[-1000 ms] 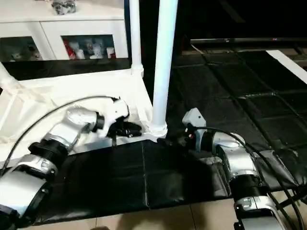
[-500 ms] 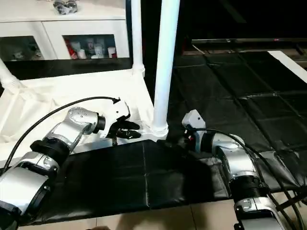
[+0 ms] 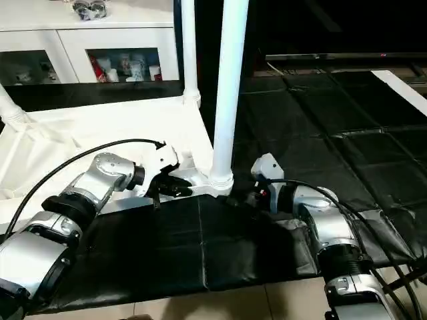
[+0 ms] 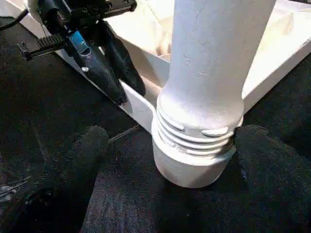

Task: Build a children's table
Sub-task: Rotate leg to tighten

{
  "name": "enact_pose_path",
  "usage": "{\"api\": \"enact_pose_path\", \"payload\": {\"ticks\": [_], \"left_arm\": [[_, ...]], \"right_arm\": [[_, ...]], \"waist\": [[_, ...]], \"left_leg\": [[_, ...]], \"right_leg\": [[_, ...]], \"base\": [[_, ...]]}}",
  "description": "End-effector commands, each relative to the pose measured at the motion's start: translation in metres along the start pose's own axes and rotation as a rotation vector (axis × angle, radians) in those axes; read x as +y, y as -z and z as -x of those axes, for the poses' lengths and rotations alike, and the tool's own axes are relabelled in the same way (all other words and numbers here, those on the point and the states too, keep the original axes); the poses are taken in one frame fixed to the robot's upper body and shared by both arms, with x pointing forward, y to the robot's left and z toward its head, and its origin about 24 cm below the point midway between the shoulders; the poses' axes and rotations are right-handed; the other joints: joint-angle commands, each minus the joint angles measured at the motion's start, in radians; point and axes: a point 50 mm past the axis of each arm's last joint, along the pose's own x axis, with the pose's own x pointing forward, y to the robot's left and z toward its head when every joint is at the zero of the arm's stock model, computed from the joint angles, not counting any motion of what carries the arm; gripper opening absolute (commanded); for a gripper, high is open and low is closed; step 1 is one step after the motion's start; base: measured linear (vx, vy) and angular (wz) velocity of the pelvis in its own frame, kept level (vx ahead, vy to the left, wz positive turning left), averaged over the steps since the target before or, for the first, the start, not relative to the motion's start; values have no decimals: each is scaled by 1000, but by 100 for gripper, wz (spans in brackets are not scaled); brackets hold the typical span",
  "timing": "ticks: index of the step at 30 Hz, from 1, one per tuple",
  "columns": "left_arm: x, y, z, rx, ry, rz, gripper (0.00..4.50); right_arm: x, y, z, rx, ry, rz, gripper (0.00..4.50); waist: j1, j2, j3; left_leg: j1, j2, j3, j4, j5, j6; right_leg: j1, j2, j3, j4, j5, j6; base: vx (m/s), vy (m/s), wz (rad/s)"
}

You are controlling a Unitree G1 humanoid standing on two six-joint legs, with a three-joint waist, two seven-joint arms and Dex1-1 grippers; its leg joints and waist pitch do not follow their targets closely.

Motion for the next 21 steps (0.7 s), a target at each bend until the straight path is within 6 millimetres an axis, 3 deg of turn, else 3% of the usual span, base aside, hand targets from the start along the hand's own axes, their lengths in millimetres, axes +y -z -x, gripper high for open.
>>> {"api": "enact_pose_path", "payload": {"ticks": [1,3,7,9,11,12,15,17,19,21], "left_arm": [[3,-7,3,-4,1,-22,34],[2,-7,3,-17,19,-27,10],[-5,-5,5,-16,120,-70,10],[-10,-2,7,-12,187,-93,10],[-11,-2,7,-13,197,-96,10],[-16,2,10,-6,254,-117,10],[-20,7,13,19,301,-149,10],[-23,10,14,33,330,-170,10],[-26,11,14,39,347,-185,10],[-27,12,15,42,354,-194,10]], "right_arm": [[0,-5,-1,-4,-8,34,450],[0,-6,-1,-6,-8,38,450],[-3,-10,1,-17,-8,49,450],[-5,-14,4,-17,-31,61,450],[-4,-15,5,-16,-42,61,450],[-3,-19,9,3,-111,60,450],[-1,-21,9,26,-178,64,450],[3,-20,5,46,-228,78,450],[7,-18,1,59,-273,88,450],[9,-18,-2,65,-292,94,450]], "waist": [[1,-9,-72],[1,-8,-71],[2,-10,-73],[2,-12,-74],[5,-9,-73],[8,-12,-73],[10,-10,-70],[9,-18,-68],[10,-14,-66],[13,-18,-68]], "left_leg": [[-3,32,-9,-57,-71,107],[-2,32,-9,-57,-75,106],[-3,34,-10,-58,-62,108],[-2,37,-9,-57,-48,116],[0,37,-8,-56,-53,120],[0,39,-10,-58,-61,123],[1,40,-9,-59,-79,118],[0,38,-7,-61,-88,108],[2,38,-7,-62,-97,101],[3,41,-8,-63,-95,93]], "right_leg": [[74,-77,68,-76,-161,-149],[74,-78,68,-79,-172,-146],[74,-79,70,-74,-164,-145],[73,-78,72,-67,-115,-164],[70,-79,72,-67,-112,-171],[74,-81,72,-65,-119,-176],[70,-80,72,-69,-152,-163],[70,-81,73,-75,-192,-149],[67,-82,72,-80,-233,-135],[68,-84,73,-78,-241,-131]], "base": [[0,0,0],[0,0,0],[0,0,0],[0,0,0],[0,0,0],[0,0,0],[0,0,0],[0,0,0],[0,0,0],[0,0,0]]}}
